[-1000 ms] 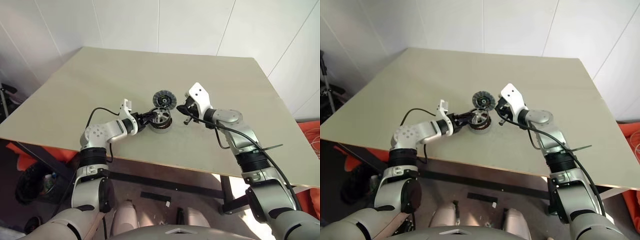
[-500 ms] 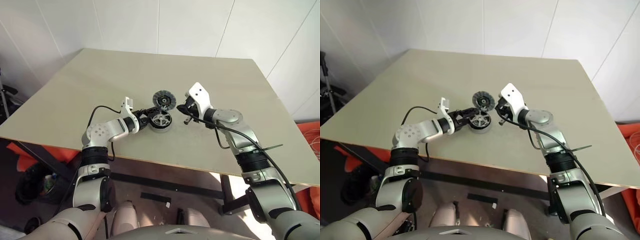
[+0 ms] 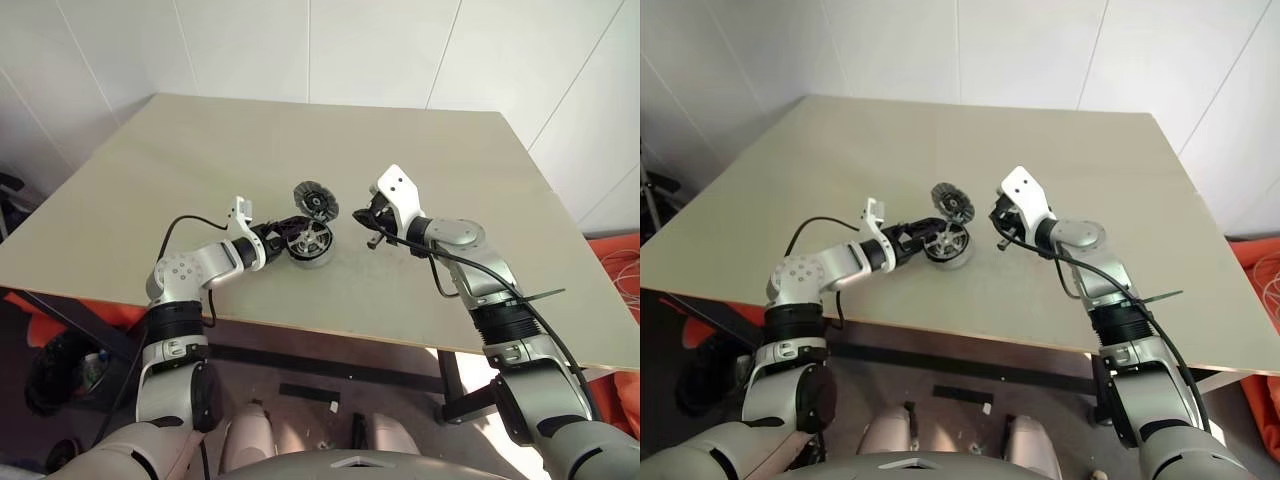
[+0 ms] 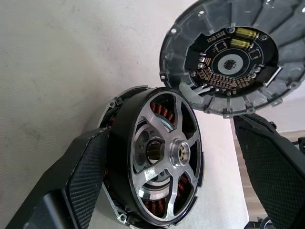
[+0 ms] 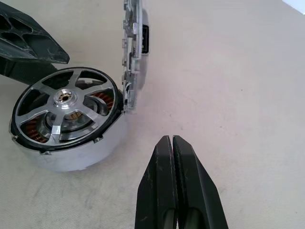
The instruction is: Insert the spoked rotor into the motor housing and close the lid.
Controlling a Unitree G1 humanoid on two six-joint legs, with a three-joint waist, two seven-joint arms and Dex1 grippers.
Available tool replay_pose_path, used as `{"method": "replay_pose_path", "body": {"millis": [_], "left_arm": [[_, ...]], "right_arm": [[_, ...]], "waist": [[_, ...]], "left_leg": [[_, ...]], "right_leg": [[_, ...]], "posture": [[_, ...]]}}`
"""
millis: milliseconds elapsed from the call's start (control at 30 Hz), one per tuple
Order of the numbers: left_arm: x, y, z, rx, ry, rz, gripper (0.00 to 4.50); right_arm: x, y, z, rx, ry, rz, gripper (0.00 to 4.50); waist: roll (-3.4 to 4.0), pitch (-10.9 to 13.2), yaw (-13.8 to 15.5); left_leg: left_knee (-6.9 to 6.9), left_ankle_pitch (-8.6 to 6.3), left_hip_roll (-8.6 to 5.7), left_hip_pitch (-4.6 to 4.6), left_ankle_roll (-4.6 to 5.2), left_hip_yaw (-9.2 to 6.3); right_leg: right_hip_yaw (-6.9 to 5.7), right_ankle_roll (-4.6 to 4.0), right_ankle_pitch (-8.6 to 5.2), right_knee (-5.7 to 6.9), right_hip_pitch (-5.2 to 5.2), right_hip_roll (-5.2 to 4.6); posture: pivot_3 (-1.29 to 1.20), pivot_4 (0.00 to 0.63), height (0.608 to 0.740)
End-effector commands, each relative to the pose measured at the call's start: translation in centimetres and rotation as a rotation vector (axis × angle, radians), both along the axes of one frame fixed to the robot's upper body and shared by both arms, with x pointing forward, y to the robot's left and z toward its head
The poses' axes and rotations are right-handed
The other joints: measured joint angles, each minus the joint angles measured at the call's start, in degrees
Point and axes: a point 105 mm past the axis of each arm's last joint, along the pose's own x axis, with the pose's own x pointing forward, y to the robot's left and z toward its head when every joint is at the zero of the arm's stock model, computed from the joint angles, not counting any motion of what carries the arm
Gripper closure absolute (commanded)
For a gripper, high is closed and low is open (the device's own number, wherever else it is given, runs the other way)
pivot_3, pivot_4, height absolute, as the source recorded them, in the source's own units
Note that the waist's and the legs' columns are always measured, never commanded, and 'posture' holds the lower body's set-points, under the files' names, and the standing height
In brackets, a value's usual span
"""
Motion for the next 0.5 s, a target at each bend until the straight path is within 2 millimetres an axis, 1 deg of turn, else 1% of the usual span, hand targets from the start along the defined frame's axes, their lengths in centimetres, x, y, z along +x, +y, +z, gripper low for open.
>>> {"method": "replay_pose_path", "body": {"millis": [33, 200, 367, 500], "left_arm": [[0.2, 1.6, 1.8, 0.016, -0.071, 0.051, 0.01], [-0.4, 1.1, 2.2, -0.003, -0.098, 0.037, 0.01], [-1.1, 0.2, 2.9, -0.062, -0.128, 0.013, 0.01], [-1.2, 0.4, 3.0, -0.065, -0.132, 0.019, 0.01]], "right_arm": [[0.0, 0.5, 0.9, 0.005, -0.040, 0.023, 4.50], [0.0, 0.6, 0.9, 0.006, -0.038, 0.027, 4.50], [-0.1, 0.5, 0.9, 0.003, -0.037, 0.029, 4.50], [-0.1, 0.5, 0.9, 0.002, -0.038, 0.030, 4.50]], "waist": [[0.00, 0.0, 0.0], [0.00, 0.0, 0.1], [-0.01, 0.0, 0.3], [-0.02, 0.0, 0.3]], "left_leg": [[0.00, 0.00, 0.00, 0.00, 0.01, 0.01], [0.00, -0.01, 0.00, 0.02, 0.01, 0.01], [0.03, -0.01, -0.05, 0.00, 0.02, 0.01], [0.04, -0.01, -0.04, 0.00, 0.02, 0.01]], "right_leg": [[0.00, 0.00, 0.00, -0.01, 0.00, 0.00], [0.00, 0.00, 0.00, -0.01, 0.00, 0.00], [0.01, 0.00, 0.00, -0.01, 0.05, -0.05], [0.01, 0.00, 0.00, -0.01, 0.06, -0.04]], "posture": [[0.00, 0.000, 0.740], [0.00, 0.000, 0.740], [0.00, 0.000, 0.740], [0.00, 0.000, 0.740]]}}
